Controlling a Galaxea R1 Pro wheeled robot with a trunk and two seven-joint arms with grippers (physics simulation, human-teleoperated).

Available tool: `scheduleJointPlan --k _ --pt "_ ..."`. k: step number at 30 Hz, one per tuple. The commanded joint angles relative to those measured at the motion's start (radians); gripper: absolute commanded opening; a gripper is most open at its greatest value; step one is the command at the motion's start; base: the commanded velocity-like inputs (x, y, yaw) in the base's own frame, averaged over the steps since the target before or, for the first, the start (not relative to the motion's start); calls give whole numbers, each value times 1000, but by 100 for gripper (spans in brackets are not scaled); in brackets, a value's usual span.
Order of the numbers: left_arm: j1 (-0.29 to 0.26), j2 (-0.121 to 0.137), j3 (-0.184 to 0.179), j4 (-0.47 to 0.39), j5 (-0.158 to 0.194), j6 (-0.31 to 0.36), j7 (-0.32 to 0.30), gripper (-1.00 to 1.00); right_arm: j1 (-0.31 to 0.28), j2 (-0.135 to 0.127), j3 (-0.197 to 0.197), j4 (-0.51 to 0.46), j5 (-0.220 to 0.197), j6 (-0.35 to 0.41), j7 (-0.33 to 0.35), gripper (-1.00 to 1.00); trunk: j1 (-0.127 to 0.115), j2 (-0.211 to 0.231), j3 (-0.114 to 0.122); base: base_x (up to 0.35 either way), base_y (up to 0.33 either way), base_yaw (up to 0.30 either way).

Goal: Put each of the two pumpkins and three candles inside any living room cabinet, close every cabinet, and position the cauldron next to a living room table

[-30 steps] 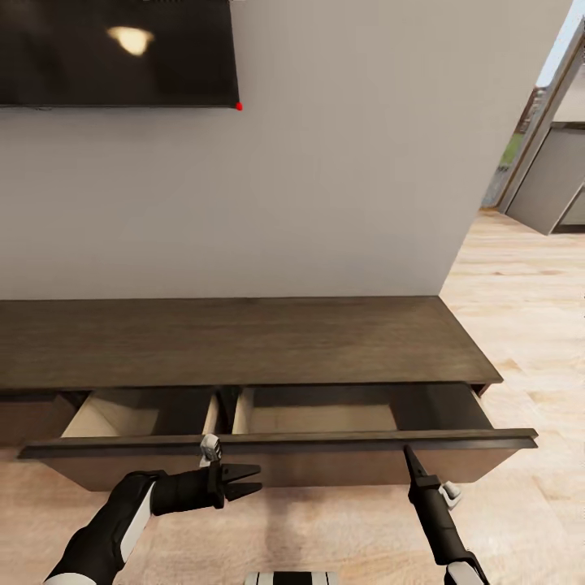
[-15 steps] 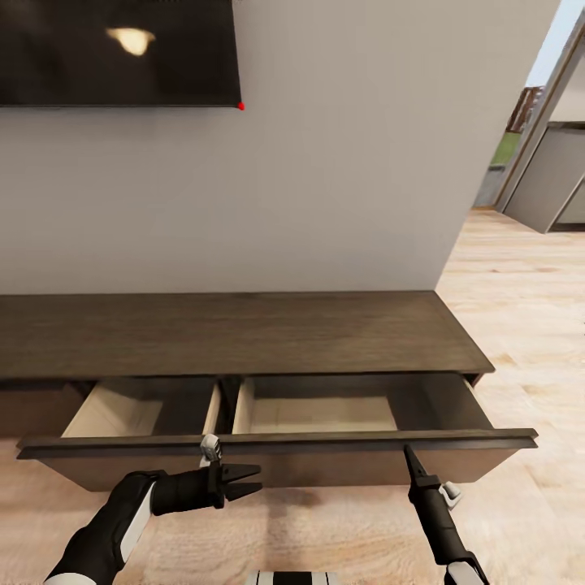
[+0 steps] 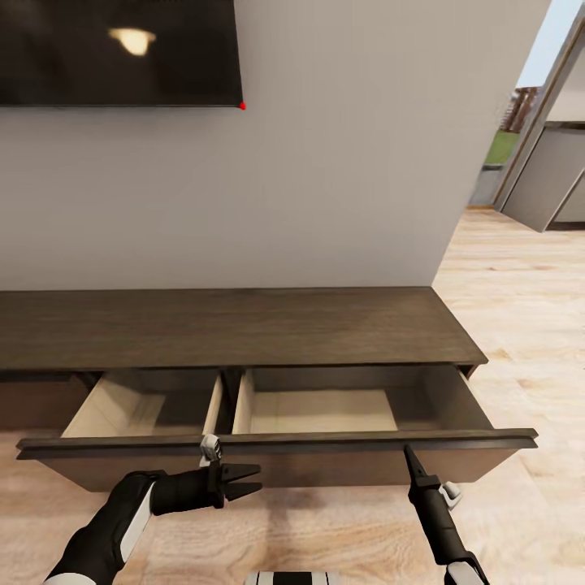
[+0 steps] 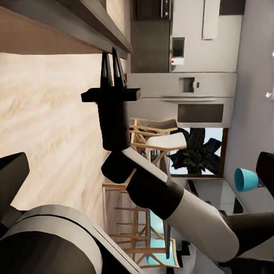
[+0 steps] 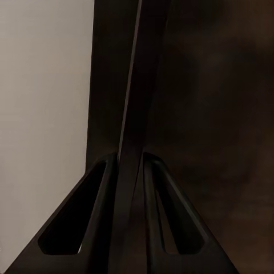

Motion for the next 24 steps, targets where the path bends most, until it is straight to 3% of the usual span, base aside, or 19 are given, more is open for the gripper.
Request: scheduleJointPlan --k 1,24 --pt "0 1 0 0 2 10 -2 100 0 0 8 2 0 6 5 -100 0 0 -1 -46 0 0" --pt "0 3 0 0 2 10 -2 100 0 0 8 2 0 7 5 -100 0 0 -1 -85 0 0"
